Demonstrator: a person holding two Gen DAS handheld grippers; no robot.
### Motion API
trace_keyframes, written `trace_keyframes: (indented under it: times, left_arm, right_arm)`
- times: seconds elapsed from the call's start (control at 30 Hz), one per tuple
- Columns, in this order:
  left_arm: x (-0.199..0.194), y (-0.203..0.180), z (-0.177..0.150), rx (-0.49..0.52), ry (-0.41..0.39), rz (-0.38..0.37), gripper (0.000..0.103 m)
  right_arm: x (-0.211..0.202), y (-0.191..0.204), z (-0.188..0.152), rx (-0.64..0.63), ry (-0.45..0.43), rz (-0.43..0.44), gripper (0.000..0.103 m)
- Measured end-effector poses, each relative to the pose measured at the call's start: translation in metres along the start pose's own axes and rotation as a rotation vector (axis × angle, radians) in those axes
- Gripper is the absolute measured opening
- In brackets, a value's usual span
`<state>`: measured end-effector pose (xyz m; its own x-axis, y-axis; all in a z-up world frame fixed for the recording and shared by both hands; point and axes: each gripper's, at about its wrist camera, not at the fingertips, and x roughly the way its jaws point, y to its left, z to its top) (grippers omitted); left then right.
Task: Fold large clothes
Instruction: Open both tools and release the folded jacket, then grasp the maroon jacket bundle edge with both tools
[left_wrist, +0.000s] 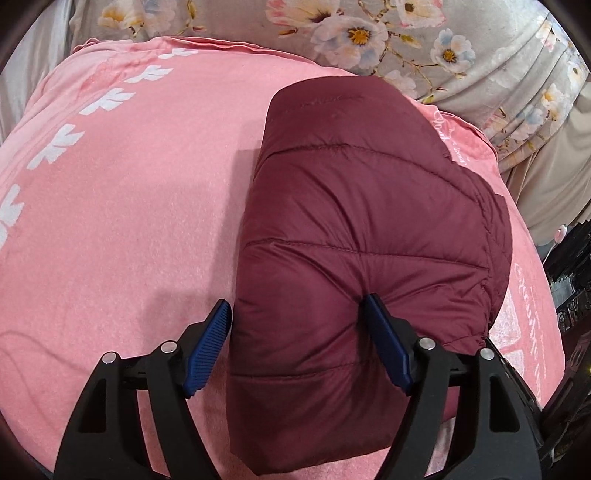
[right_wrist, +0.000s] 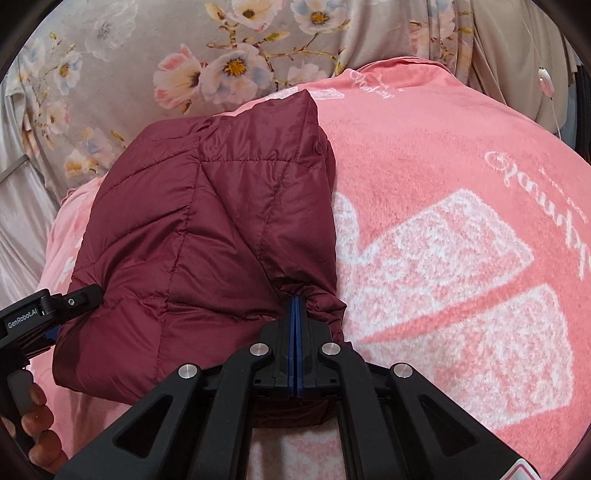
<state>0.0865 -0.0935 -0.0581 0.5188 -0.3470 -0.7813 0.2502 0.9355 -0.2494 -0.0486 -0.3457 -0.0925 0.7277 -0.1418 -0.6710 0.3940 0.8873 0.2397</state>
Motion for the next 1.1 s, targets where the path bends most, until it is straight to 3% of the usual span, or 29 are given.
trace_keyframes:
  times: [0.27, 0.37, 0.4, 0.43, 0.5, 0.53, 0.67, 0.77, 0.9, 1.1]
  left_arm:
    - [0.009, -0.002, -0.007, -0.016, -0.014, 0.012, 0.073]
    - [0.006, -0.005, -0.005, -0.025, 0.0, 0.034, 0.073]
    - [0.004, -0.006, -0.004, -0.019, -0.001, 0.039, 0.073]
    - [0.002, -0.007, -0.003, -0.018, 0.001, 0.039, 0.073]
    - [-0.005, -0.004, 0.0, -0.038, 0.013, 0.009, 0.074]
    - [-0.008, -0.001, 0.001, -0.056, 0.02, -0.013, 0.077]
    - [-0.011, 0.009, 0.006, -0.137, 0.055, -0.101, 0.087]
    - [-0.008, 0.01, 0.008, -0.161, 0.072, -0.125, 0.092]
    - [0.006, 0.012, 0.008, -0.194, 0.123, -0.162, 0.095]
    - [0.027, 0.026, 0.004, -0.293, 0.19, -0.29, 0.098]
  right_arm:
    - [-0.006, 0.006, 0.002, -0.032, -0.01, -0.035, 0.0]
    - [-0.024, 0.002, 0.004, 0.021, -0.037, -0.002, 0.008]
    - [-0.03, -0.002, 0.005, 0.048, -0.048, 0.019, 0.015]
    - [-0.036, -0.006, 0.007, 0.075, -0.058, 0.044, 0.032]
    - [-0.043, -0.011, 0.011, 0.11, -0.074, 0.067, 0.057]
    - [-0.045, -0.013, 0.013, 0.12, -0.082, 0.058, 0.062]
    - [-0.039, -0.018, 0.016, 0.135, -0.071, 0.048, 0.066]
    - [-0.023, -0.022, 0.014, 0.177, -0.013, 0.095, 0.066]
    - [-0.006, -0.027, 0.01, 0.219, 0.034, 0.137, 0.069]
    - [0.013, -0.038, 0.01, 0.3, 0.067, 0.219, 0.079]
